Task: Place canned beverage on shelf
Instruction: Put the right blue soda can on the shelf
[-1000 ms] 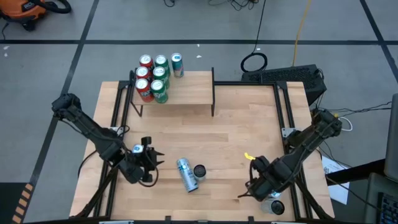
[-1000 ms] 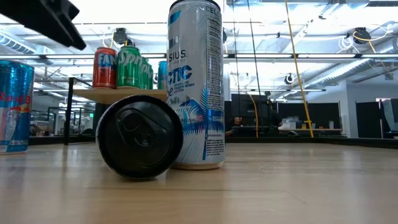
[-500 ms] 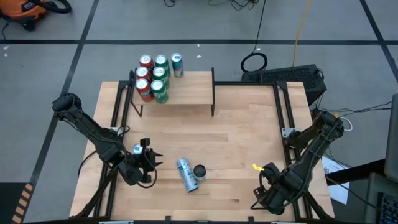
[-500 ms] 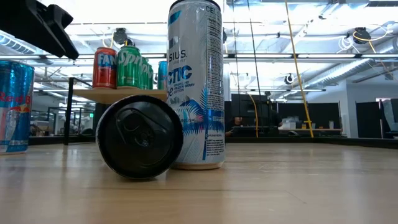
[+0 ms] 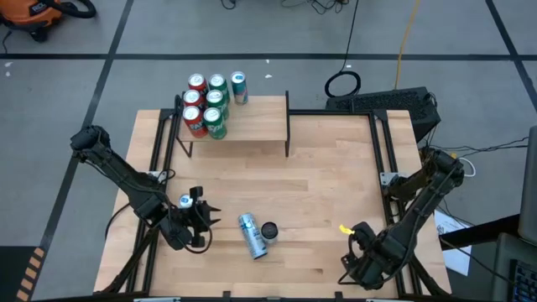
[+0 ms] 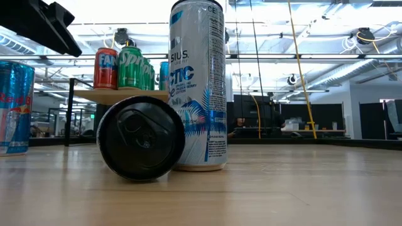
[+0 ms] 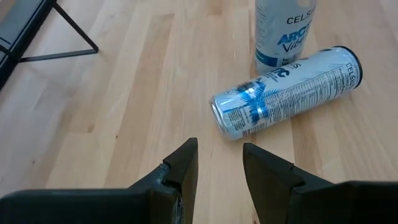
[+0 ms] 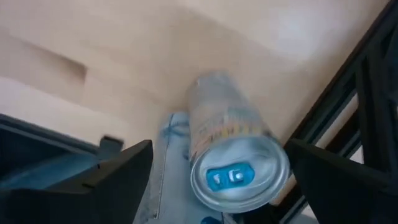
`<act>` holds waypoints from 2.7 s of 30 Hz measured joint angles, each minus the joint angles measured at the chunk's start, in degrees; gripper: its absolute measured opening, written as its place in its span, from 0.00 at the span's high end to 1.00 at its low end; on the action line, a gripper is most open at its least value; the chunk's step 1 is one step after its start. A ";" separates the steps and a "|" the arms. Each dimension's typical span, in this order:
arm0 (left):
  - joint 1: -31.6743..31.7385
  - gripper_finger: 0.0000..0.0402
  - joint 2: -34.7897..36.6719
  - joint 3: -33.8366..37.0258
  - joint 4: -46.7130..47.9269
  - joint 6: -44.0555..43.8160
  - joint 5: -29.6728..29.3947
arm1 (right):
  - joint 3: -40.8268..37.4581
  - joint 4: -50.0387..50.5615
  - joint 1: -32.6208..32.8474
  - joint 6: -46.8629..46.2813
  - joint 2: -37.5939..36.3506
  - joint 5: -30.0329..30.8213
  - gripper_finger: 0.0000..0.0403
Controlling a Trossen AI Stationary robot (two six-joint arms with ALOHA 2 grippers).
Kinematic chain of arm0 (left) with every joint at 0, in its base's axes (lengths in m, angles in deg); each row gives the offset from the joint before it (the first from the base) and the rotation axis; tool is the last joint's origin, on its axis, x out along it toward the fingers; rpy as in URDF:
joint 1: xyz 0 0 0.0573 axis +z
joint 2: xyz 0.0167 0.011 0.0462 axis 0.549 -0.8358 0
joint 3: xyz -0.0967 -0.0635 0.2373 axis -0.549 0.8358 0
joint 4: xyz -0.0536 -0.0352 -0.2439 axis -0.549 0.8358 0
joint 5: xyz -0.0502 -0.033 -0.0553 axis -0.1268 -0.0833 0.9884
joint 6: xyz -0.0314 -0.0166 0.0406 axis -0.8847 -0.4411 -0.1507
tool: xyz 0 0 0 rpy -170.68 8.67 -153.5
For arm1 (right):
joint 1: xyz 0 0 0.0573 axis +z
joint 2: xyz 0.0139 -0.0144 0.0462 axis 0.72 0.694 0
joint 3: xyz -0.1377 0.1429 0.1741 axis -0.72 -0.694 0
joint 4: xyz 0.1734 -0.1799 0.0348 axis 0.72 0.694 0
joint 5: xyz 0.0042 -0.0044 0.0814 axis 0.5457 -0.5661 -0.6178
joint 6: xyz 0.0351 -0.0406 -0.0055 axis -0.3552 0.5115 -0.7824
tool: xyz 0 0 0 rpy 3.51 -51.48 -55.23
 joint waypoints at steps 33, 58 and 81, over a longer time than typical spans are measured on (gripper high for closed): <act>0.02 0.68 0.00 0.00 -1.00 0.08 -1.88 | -4.12 -3.26 -9.17 3.65 -2.06 2.45 0.40; 0.00 0.68 0.00 -0.02 -1.10 -2.57 -2.98 | -4.06 -11.84 -1.65 12.65 -7.61 3.20 0.98; 0.00 0.68 0.00 -0.02 -0.70 -2.65 -2.98 | -4.01 -12.54 -1.19 8.13 -4.70 11.30 1.00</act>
